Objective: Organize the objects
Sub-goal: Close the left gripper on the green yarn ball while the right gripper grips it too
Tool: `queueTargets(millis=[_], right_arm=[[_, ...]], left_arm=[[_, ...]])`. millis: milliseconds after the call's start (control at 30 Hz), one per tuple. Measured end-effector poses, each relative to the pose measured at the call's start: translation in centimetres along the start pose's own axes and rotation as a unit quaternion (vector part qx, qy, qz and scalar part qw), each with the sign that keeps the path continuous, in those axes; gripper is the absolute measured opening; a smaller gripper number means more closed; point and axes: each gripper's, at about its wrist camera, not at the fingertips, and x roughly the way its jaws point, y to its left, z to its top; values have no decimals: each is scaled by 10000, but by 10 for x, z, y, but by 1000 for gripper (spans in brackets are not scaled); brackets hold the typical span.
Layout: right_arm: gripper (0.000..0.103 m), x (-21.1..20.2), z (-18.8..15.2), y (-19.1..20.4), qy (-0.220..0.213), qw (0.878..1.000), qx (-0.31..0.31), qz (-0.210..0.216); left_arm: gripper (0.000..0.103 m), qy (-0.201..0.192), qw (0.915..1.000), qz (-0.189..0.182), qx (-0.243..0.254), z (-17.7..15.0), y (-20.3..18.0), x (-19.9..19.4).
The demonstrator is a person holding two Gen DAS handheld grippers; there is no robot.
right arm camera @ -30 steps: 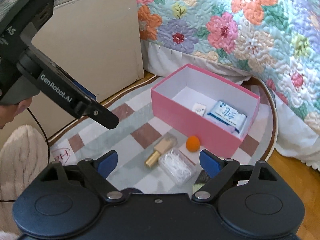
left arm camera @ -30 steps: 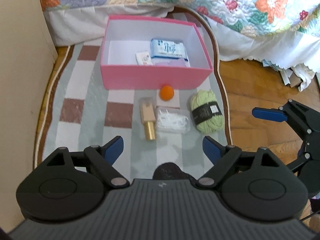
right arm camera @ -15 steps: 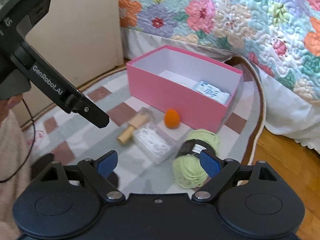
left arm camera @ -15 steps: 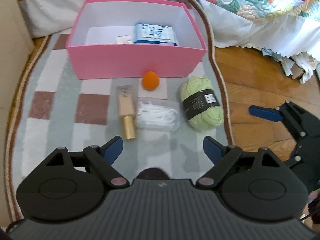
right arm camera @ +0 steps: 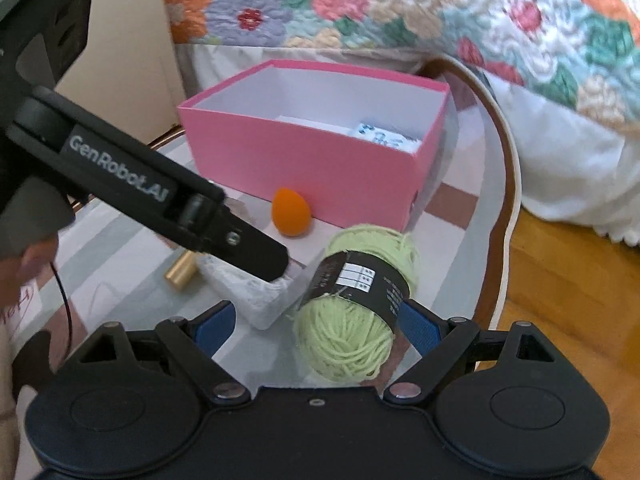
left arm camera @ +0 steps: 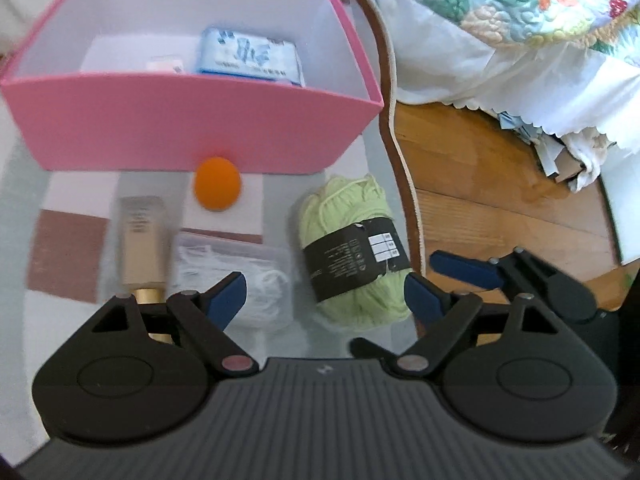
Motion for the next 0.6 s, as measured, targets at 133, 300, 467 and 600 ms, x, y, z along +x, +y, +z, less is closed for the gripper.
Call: queueTargets(millis=[133,300,467,600], right_arm=[[91,17,-2,-10,135,9994,308,-69],[91,31,-10,-21,316,9981,535,-41],[90,43,-15,-27,504,9970,589,-55],[81,48,-17,-26,579,9957,721,-9]], left_arm=[[79,21,9999,-77,98,4,-3,20],[71,82,9995,-298,-11,3,1,39],[67,-102,9984,-565,12,-2,4,41],[64,-26,9977,-684,9,-6,6,44]])
